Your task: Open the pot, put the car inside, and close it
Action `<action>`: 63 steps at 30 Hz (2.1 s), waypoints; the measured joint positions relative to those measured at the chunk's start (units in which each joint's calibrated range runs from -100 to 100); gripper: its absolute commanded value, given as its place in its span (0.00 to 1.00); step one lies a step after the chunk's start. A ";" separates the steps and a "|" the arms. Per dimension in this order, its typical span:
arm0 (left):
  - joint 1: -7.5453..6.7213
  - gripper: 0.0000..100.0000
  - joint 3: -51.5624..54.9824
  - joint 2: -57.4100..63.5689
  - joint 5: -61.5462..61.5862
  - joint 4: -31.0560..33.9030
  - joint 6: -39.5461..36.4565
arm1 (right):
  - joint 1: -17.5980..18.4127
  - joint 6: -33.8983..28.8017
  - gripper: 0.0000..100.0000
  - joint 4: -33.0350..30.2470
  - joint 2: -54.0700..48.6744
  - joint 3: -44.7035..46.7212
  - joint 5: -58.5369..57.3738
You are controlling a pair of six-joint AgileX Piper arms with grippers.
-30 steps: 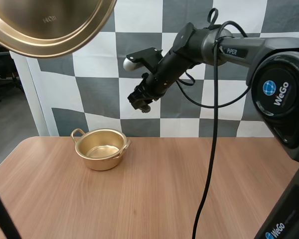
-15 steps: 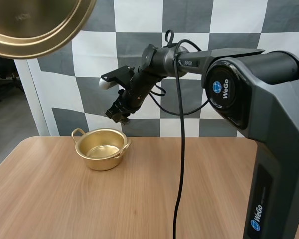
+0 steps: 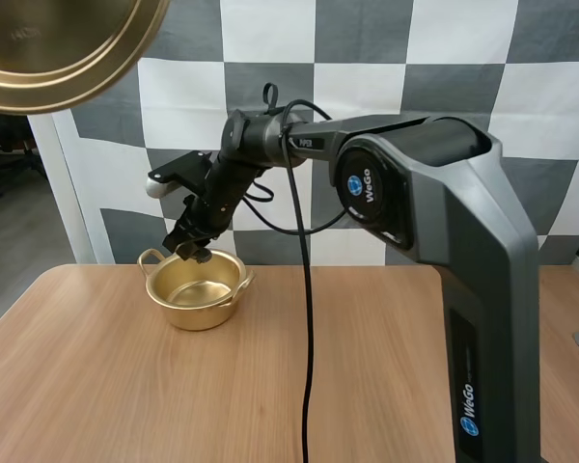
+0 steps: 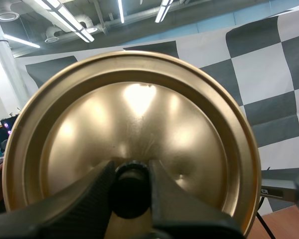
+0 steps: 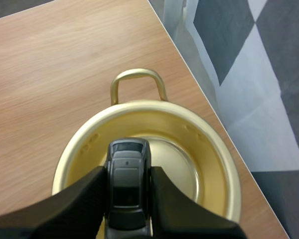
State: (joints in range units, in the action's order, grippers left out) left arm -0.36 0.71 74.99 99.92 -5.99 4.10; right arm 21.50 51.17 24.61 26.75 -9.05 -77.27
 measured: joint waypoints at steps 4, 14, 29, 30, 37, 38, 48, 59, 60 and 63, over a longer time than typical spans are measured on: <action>0.00 0.00 0.00 0.00 0.00 0.00 0.00 | 0.32 -0.71 0.00 -0.10 2.48 -1.44 0.17; 0.00 0.00 0.00 0.00 0.00 0.00 0.00 | 0.32 -1.55 0.00 -2.35 7.32 -1.84 1.86; 0.00 0.00 0.00 0.00 0.00 0.23 0.00 | 0.32 -1.55 0.00 -2.24 12.05 -1.84 4.06; 0.00 0.00 0.00 0.00 0.00 0.23 0.00 | 0.32 -1.55 0.00 -2.24 12.38 -1.84 4.42; 0.00 0.00 0.00 0.00 0.00 0.52 0.00 | 0.32 -1.55 0.00 -2.24 12.62 -1.84 6.73; 0.00 0.00 0.00 0.00 0.00 0.52 0.00 | 0.32 -1.55 0.00 -2.24 12.62 -1.84 6.71; 0.00 0.00 0.00 0.00 0.00 0.52 0.00 | 0.32 -1.55 0.00 -2.77 12.62 -1.84 6.71; 0.00 0.00 0.00 0.00 0.00 0.52 0.00 | 0.41 -1.57 0.77 -3.47 12.62 -1.84 8.46; 0.00 0.00 0.00 0.00 0.00 0.52 0.00 | 0.41 -1.57 0.82 -3.62 12.62 -1.84 8.60; 0.00 0.00 0.00 0.00 0.00 0.52 0.00 | 0.59 -1.21 0.84 -3.95 12.62 -1.84 8.60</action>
State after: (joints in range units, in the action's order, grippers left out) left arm -0.36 0.71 74.99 99.92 -5.47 4.10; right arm 22.09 49.96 20.66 39.37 -10.88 -68.67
